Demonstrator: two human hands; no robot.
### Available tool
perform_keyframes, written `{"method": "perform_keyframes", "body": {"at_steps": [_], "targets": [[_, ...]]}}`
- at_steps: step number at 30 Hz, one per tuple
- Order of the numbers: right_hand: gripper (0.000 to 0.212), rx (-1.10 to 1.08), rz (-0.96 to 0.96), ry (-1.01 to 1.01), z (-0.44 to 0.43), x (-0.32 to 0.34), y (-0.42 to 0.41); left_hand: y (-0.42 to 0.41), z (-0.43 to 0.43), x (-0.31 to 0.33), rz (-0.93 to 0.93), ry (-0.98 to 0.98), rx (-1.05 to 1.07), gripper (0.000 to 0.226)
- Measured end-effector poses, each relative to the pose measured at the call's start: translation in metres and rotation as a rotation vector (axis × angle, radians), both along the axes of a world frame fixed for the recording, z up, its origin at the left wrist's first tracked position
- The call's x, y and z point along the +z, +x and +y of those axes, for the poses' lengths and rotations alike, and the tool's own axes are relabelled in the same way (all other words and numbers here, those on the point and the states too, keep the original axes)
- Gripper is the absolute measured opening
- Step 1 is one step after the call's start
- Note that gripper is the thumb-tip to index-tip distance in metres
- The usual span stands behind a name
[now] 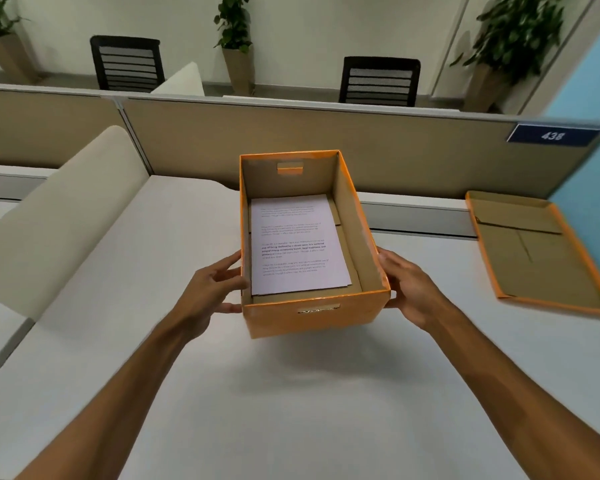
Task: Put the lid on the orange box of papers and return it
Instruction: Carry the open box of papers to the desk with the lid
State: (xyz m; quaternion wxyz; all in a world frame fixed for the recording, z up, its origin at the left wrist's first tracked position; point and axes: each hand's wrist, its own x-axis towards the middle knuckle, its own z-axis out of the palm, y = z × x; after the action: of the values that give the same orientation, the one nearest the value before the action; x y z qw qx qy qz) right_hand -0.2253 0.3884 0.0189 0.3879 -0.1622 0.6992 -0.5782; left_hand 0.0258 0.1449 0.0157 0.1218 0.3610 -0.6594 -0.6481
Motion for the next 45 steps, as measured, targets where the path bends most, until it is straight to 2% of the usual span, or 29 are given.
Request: {"method": "perform_keyframes", "body": {"at_steps": [8,16,21,37,45], "targets": [[0.038,-0.058,-0.045,0.003,0.085,-0.008,0.023,0.001,0.069,0.002,-0.043,-0.028,-0.070,0.057],[0.049,-0.090,-0.048,0.024,0.133,-0.016,0.062,0.026,0.109,-0.007,-0.082,-0.026,-0.111,0.061],[0.043,-0.113,-0.058,0.014,0.150,-0.022,0.082,0.039,0.120,-0.008,-0.082,-0.017,-0.145,0.062],[0.043,-0.240,-0.146,0.021,0.172,-0.044,0.136,0.072,0.137,-0.022,-0.156,-0.008,-0.223,0.069],[0.035,-0.297,-0.087,0.066,0.170,-0.043,0.144,0.076,0.139,-0.019,-0.150,-0.032,-0.265,0.069]]}}
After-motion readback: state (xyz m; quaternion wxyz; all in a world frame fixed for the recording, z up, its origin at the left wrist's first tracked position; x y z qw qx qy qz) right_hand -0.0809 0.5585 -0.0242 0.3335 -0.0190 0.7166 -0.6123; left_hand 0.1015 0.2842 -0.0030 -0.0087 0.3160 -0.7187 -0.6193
